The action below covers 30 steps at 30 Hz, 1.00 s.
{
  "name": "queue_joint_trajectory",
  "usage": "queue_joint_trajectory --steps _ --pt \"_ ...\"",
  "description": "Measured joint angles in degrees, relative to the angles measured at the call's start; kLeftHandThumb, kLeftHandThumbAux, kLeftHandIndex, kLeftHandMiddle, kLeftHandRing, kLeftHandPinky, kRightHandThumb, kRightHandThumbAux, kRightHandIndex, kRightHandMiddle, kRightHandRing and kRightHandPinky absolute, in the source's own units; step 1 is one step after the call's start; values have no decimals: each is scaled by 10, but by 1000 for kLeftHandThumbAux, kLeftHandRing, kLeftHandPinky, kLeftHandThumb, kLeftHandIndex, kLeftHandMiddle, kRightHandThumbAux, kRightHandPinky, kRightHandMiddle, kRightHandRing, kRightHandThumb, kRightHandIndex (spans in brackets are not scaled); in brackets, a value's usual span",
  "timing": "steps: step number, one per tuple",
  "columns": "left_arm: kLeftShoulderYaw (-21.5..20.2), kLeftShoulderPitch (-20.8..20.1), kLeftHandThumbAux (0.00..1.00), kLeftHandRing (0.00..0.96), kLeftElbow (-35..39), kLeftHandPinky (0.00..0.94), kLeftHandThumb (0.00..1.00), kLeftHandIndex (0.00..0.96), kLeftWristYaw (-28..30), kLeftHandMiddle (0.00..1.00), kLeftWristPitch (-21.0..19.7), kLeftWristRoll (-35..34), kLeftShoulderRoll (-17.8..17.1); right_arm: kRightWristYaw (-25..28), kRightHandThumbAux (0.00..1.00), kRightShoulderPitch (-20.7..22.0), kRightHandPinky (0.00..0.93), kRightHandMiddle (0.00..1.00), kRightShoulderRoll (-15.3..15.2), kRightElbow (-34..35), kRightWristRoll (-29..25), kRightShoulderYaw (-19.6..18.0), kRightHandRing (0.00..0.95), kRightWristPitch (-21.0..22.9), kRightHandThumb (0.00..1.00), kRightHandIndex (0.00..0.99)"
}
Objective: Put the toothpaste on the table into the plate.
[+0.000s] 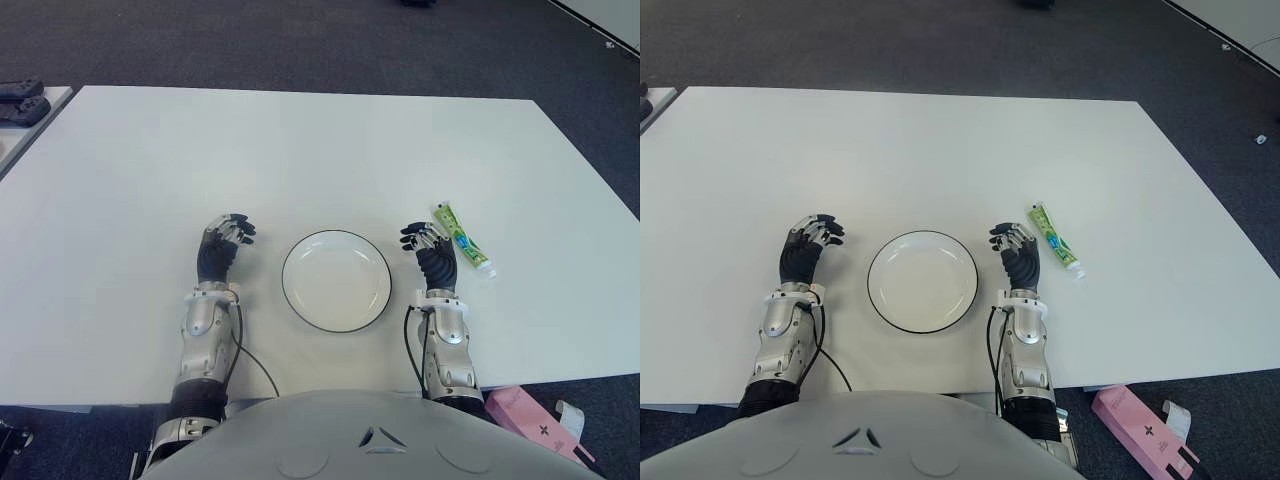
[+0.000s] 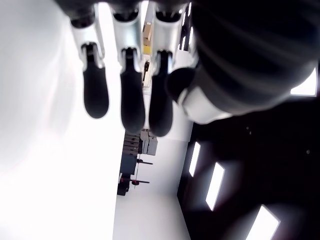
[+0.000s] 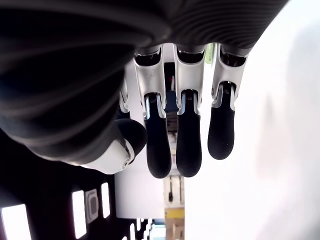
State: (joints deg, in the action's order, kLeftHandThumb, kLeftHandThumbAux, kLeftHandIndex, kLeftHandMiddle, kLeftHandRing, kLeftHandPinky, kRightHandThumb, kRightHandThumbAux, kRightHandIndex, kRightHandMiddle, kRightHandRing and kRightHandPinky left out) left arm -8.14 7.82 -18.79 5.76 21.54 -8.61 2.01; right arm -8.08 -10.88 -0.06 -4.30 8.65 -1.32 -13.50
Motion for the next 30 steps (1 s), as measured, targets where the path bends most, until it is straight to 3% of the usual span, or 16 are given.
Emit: queue_joint_trajectory --steps 2,3,5,9,15,30 --pt "0 0 726 504 1 487 710 428 0 508 -1 -1 0 -3 732 1 365 395 -15 20 30 4 386 5 694 412" --pt "0 1 726 502 2 489 710 428 0 506 -2 -1 0 -5 723 2 301 297 -21 29 40 4 304 8 589 314" --pt "1 1 725 500 3 491 710 428 0 504 -2 -1 0 -8 692 5 226 183 -42 52 93 10 209 35 492 198" --pt "1 2 725 499 3 498 711 429 0 505 -5 2 0 -8 612 23 131 50 -85 73 189 21 87 111 426 52" --pt "2 3 725 497 3 486 710 428 -4 502 -7 8 0 -5 463 74 16 5 -116 76 272 33 10 218 452 5" --pt "2 4 724 505 7 498 711 429 -8 510 -7 13 0 6 254 172 0 0 -155 11 360 71 0 363 385 0"
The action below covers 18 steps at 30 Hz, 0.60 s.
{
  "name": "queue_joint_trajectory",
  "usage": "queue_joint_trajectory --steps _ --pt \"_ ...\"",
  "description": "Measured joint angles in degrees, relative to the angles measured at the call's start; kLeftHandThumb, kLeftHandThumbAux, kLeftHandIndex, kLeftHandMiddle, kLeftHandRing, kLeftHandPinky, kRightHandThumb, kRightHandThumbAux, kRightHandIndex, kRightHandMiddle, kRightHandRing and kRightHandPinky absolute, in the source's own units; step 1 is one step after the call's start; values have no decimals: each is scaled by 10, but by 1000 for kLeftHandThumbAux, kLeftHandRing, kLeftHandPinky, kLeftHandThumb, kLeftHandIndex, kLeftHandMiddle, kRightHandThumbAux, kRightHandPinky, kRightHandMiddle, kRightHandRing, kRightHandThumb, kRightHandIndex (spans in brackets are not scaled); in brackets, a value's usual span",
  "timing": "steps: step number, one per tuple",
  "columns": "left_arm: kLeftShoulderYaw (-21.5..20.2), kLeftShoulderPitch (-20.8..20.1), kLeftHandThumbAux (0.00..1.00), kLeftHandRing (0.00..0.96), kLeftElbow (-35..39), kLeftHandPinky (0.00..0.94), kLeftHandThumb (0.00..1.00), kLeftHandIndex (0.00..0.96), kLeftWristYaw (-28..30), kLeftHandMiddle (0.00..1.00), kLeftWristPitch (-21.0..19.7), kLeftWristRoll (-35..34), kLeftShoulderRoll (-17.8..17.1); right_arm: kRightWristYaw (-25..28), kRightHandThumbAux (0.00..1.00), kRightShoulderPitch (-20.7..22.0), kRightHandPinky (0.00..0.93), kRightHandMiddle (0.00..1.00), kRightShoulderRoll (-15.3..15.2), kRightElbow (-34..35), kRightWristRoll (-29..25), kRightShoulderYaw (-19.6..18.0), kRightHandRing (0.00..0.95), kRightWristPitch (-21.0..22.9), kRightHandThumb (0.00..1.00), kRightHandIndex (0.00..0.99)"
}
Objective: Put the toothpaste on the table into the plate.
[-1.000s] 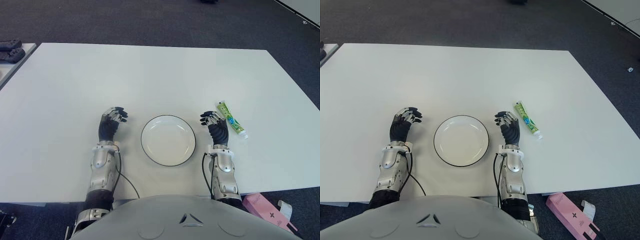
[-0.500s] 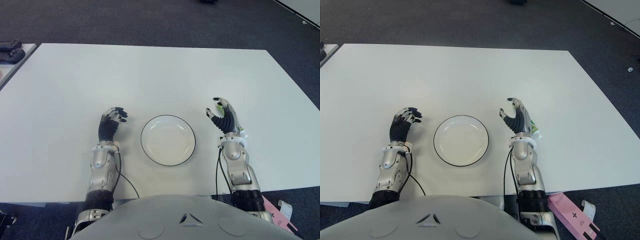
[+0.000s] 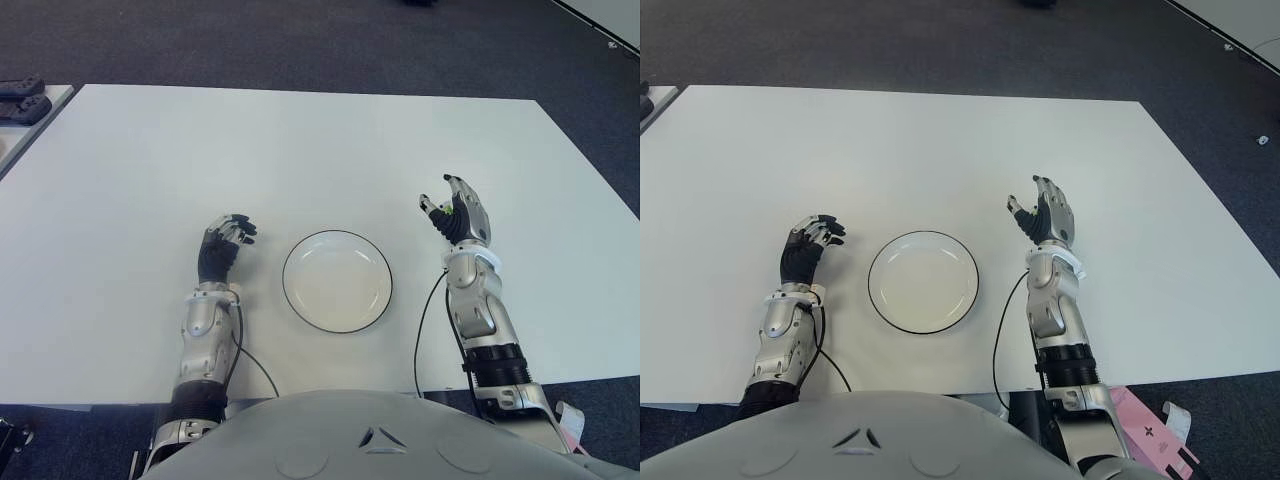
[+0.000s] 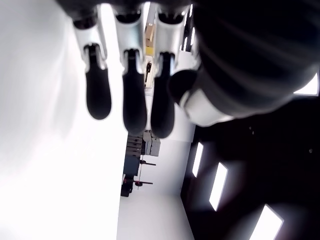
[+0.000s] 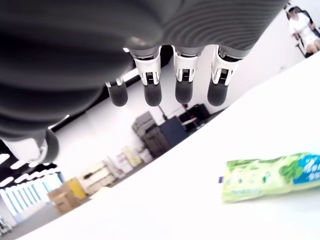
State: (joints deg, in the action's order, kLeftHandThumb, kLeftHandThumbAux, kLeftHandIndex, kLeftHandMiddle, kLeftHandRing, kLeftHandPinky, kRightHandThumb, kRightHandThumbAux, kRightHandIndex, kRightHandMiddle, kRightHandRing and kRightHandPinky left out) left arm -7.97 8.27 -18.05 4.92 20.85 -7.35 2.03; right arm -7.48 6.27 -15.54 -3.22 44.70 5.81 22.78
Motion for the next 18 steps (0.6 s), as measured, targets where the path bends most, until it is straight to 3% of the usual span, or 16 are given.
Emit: queue_joint_trajectory --steps 6,11,18 --pt "0 3 725 499 4 474 710 428 -1 507 -3 0 1 10 200 22 0 0 -8 -19 21 17 0 53 381 0" --pt "0 8 725 492 10 471 709 428 -1 506 -6 0 1 16 161 64 0 0 -8 -77 32 35 0 100 392 0" --pt "0 14 725 491 17 479 708 429 -1 513 -6 0 2 11 121 117 0 0 -9 -163 31 54 0 115 420 0"
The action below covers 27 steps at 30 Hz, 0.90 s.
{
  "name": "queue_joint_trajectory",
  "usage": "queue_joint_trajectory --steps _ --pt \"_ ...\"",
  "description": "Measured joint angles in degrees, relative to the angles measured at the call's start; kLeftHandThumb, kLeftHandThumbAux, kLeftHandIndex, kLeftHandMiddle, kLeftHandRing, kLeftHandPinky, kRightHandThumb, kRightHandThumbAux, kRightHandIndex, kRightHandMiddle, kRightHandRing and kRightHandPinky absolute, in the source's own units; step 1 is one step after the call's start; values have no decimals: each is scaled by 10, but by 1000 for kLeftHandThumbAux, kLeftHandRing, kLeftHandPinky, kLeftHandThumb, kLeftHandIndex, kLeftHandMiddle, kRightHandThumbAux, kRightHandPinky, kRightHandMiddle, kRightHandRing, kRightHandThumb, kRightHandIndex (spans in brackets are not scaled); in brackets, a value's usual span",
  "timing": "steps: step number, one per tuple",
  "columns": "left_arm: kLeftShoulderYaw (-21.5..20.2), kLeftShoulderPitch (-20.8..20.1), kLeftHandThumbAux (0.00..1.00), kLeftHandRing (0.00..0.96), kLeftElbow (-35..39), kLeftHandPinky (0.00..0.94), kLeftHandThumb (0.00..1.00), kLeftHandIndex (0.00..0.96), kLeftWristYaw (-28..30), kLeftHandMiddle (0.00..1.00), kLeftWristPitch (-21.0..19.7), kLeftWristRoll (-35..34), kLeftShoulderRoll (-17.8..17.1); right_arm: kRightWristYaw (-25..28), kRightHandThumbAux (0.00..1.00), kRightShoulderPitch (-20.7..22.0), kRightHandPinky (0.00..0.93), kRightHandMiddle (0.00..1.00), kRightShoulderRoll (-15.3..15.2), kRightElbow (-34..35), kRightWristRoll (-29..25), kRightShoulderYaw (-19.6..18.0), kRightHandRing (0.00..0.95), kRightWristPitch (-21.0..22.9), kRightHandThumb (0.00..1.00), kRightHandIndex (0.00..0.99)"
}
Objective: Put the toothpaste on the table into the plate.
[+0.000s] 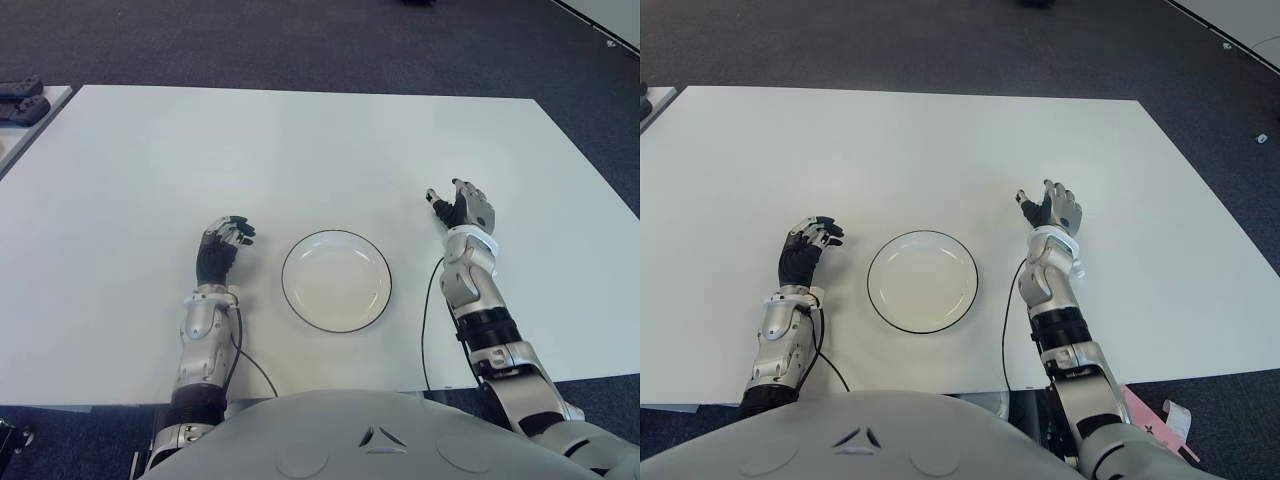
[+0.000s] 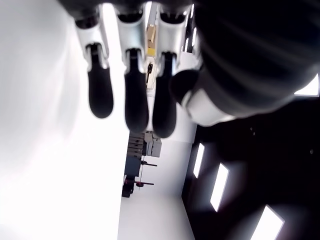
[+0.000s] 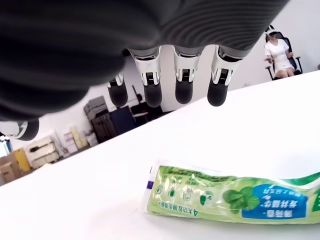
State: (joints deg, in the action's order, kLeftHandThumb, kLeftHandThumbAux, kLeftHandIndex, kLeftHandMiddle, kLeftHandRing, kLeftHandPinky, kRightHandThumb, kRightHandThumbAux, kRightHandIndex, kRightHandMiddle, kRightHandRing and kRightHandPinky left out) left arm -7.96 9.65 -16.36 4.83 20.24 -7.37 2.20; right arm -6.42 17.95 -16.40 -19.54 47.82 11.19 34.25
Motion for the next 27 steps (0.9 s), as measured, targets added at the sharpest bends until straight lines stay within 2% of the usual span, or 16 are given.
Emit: queue_joint_trajectory --steps 15,27 --pt "0 8 726 491 5 462 706 428 0 504 7 -5 1 -37 103 73 0 0 7 -167 -16 18 0 9 469 0" --pt "0 12 726 491 12 477 707 429 0 508 -2 -12 4 -74 111 107 0 0 17 -272 -46 34 0 8 499 0"
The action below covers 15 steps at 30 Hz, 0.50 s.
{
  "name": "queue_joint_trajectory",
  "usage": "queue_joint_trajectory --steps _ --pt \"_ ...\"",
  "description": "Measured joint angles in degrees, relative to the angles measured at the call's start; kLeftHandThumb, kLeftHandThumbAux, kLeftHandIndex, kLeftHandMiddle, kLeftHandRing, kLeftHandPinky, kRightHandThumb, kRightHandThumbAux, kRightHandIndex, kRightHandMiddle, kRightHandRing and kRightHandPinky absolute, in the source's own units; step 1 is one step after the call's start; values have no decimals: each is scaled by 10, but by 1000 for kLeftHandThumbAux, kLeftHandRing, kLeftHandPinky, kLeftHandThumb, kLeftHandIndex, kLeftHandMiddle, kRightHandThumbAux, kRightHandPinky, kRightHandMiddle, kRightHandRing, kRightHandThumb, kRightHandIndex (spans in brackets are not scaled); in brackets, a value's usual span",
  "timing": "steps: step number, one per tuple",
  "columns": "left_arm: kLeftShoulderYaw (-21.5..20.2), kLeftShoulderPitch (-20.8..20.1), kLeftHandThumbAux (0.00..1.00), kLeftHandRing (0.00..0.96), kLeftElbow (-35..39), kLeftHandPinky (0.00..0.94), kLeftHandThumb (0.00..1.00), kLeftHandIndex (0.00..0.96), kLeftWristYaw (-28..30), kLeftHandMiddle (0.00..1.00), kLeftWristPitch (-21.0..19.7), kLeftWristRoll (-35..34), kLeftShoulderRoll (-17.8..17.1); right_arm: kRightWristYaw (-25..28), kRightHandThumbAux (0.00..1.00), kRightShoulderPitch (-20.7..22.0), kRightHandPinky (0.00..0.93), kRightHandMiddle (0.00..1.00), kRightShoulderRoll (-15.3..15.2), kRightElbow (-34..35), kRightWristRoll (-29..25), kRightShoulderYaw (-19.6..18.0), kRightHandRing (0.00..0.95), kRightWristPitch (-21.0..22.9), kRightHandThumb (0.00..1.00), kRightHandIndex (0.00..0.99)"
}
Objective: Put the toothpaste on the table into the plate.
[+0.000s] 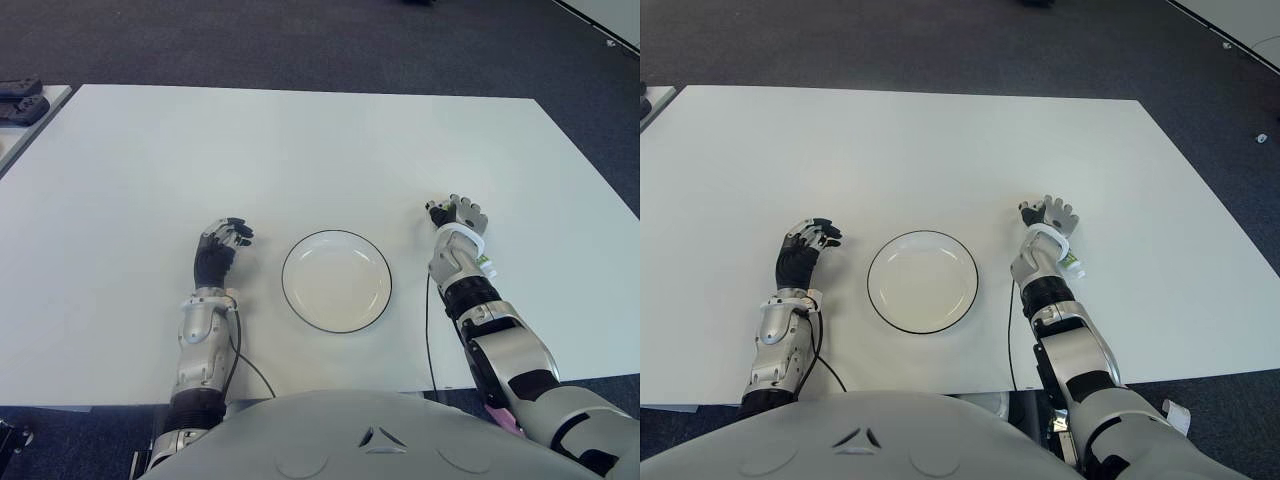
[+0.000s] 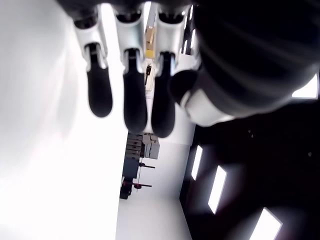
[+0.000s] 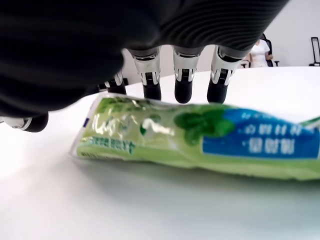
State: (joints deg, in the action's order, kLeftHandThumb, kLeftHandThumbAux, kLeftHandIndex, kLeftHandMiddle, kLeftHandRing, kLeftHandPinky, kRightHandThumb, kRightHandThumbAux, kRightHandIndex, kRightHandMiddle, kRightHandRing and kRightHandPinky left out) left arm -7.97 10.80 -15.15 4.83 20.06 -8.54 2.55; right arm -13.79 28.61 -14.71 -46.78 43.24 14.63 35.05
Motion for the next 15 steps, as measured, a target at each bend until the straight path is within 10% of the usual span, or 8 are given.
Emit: queue_joint_trajectory --steps 15 --pt "-3 11 726 506 22 459 709 428 0 509 -26 -6 6 -33 149 34 0 0 11 -91 -3 47 0 25 524 0"
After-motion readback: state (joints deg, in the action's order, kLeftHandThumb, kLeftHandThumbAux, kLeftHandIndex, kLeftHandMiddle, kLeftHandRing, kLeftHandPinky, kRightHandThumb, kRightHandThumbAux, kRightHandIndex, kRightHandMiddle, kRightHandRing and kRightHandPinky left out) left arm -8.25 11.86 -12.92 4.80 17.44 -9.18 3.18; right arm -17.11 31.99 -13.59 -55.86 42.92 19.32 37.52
